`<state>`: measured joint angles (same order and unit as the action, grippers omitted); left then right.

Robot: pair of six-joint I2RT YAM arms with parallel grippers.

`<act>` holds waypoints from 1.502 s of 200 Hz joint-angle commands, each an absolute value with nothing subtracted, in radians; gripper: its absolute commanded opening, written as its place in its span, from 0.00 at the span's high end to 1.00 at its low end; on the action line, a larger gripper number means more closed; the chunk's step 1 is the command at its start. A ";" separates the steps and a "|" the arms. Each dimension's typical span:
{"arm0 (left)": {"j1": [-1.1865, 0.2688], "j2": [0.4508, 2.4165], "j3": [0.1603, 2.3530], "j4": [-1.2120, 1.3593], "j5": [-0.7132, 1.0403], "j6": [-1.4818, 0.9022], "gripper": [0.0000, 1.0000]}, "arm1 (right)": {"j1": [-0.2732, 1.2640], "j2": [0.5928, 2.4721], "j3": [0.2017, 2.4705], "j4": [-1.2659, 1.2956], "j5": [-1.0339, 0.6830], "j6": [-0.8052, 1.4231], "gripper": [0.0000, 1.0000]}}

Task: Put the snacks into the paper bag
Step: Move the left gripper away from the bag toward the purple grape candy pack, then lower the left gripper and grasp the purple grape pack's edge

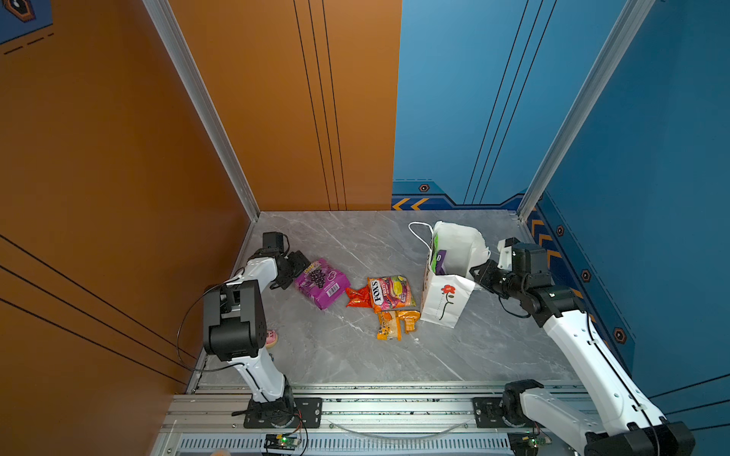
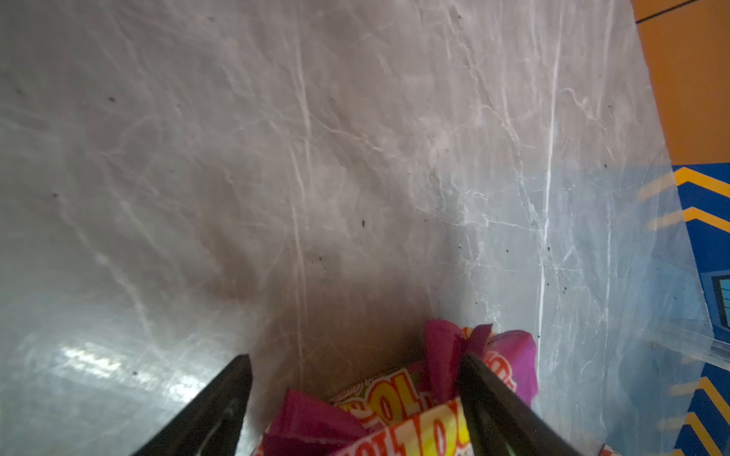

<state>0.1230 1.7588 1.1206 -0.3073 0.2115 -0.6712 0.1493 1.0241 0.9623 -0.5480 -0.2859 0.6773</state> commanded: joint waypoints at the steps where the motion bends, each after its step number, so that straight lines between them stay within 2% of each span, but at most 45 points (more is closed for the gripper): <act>1: 0.067 1.696 1.064 -0.334 0.212 -0.658 0.18 | 0.146 1.039 0.980 -0.575 -0.278 0.653 0.87; 57: -0.051 1.363 0.756 -0.369 0.100 -0.704 0.22 | 0.146 1.049 0.979 -0.570 -0.282 0.652 0.87; 87: -0.162 1.244 0.702 -0.416 0.095 -0.722 0.24 | 0.153 1.051 0.979 -0.565 -0.277 0.656 0.87; 111: -0.238 1.233 0.715 -0.417 0.139 -0.677 0.22 | 0.156 1.049 0.980 -0.565 -0.271 0.659 0.87; 129: -0.213 1.226 0.755 -0.471 0.136 -0.623 0.22 | 0.157 1.046 0.983 -0.567 -0.271 0.659 0.87; 156: -0.058 1.175 0.794 -0.518 0.050 -0.592 0.17 | 0.160 1.044 0.987 -0.577 -0.266 0.655 0.87; 171: 0.026 1.213 0.822 -0.509 0.056 -0.598 0.15 | 0.161 1.045 0.986 -0.575 -0.263 0.656 0.87; 185: 0.071 1.280 0.851 -0.475 0.138 -0.626 0.15 | 0.163 1.048 0.986 -0.569 -0.263 0.660 0.87; 207: 0.061 1.420 0.926 -0.430 0.161 -0.583 0.15 | 0.166 1.049 0.985 -0.565 -0.258 0.663 0.87; 210: 0.061 1.445 0.938 -0.428 0.169 -0.577 0.11 | 0.166 1.049 0.985 -0.564 -0.259 0.663 0.87; 216: 0.062 1.486 0.959 -0.426 0.187 -0.570 0.10 | 0.165 1.051 0.985 -0.562 -0.259 0.664 0.87; 242: 0.050 1.630 1.023 -0.406 0.305 -0.552 0.11 | 0.166 1.051 0.995 -0.577 -0.252 0.655 0.87; 268: 0.016 1.701 1.062 -0.388 0.336 -0.548 0.13 | 0.167 1.046 0.981 -0.571 -0.253 0.659 0.87; 271: 0.014 1.708 1.061 -0.387 0.338 -0.548 0.18 | 0.167 1.047 0.982 -0.571 -0.253 0.659 0.87; 300: -0.005 1.718 1.037 -0.369 0.342 -0.564 0.39 | 0.166 1.049 0.982 -0.571 -0.254 0.658 0.87</act>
<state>0.0124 1.7031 1.0470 -0.3698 0.2981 -0.5735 0.1589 1.0401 0.9695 -0.5465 -0.2844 0.6773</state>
